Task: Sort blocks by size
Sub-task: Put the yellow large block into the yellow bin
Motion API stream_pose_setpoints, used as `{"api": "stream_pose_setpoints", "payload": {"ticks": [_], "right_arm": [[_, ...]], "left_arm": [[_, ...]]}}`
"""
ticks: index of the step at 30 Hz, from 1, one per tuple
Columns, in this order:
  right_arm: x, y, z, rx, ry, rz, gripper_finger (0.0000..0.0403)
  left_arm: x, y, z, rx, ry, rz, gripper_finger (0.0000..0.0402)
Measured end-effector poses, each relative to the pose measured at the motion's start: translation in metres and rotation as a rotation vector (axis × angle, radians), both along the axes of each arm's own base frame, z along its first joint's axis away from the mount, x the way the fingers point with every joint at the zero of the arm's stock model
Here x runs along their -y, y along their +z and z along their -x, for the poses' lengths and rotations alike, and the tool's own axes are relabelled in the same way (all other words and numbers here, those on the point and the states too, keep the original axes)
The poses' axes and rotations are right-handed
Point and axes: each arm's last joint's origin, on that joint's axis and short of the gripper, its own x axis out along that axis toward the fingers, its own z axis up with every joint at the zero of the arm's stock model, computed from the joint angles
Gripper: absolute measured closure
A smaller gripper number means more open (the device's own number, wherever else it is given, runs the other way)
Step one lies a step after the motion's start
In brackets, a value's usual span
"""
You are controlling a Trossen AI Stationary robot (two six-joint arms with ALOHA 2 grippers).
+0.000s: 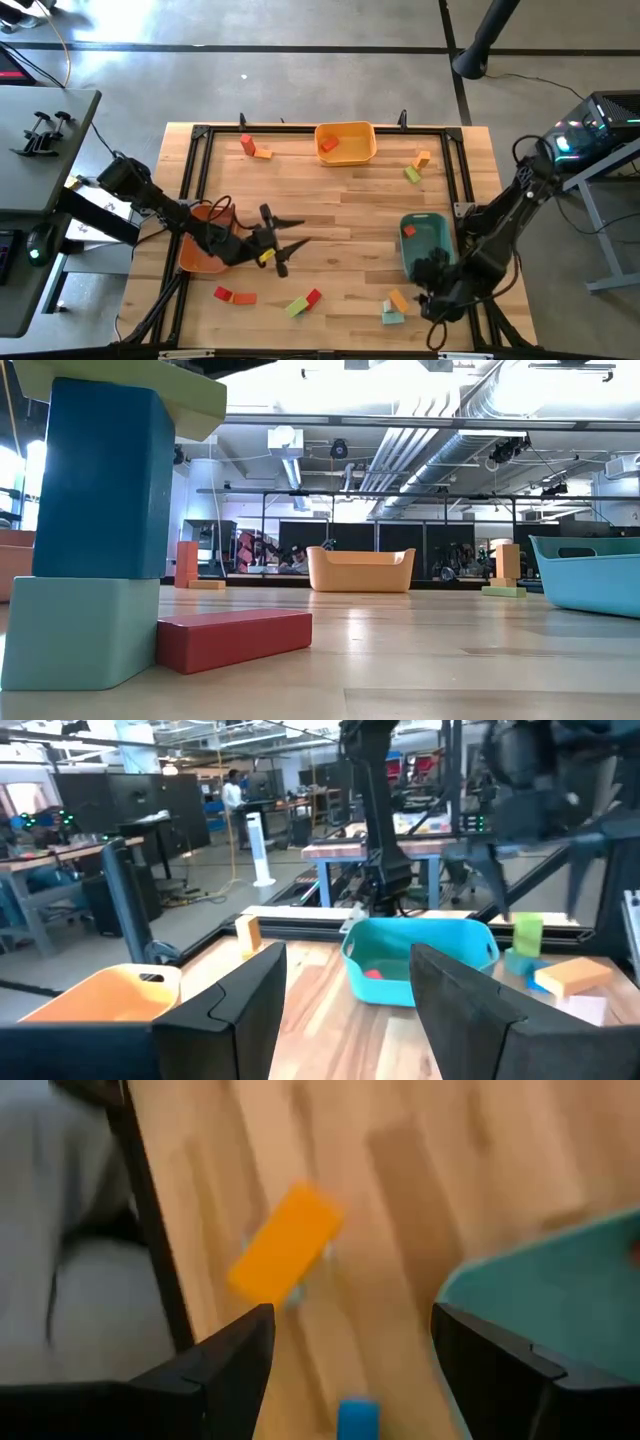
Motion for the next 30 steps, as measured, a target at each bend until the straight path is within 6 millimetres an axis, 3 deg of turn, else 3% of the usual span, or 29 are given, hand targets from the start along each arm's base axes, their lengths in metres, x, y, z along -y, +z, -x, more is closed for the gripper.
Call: {"api": "stream_pose_setpoints", "payload": {"ticks": [5,11,14,20,25,30], "right_arm": [[-0.002,-0.007,0.004,-0.095,0.005,0.013,0.0137],[0.024,-0.007,0.011,-0.060,-0.147,0.303,0.0137],[0.053,-0.003,0.006,-0.097,-0.254,0.460,0.0137],[0.132,0.003,-0.005,-0.045,-0.488,0.677,0.0137],[0.190,-0.014,0.012,-0.009,-0.626,0.648,0.0137],[0.222,-0.031,0.014,0.195,-0.737,0.560,0.0137]], "left_arm": [[-0.006,0.000,-0.003,0.003,0.023,0.003,0.0204],[-0.010,0.000,-0.006,0.005,-0.019,-0.001,0.0204],[-0.014,0.000,-0.008,0.007,-0.023,0.000,0.0204],[-0.022,0.000,-0.012,0.022,-0.029,0.043,0.0204],[-0.022,-0.002,-0.012,0.002,-0.039,0.055,0.0204],[-0.023,-0.003,-0.013,-0.007,-0.036,0.052,0.0204]]}}
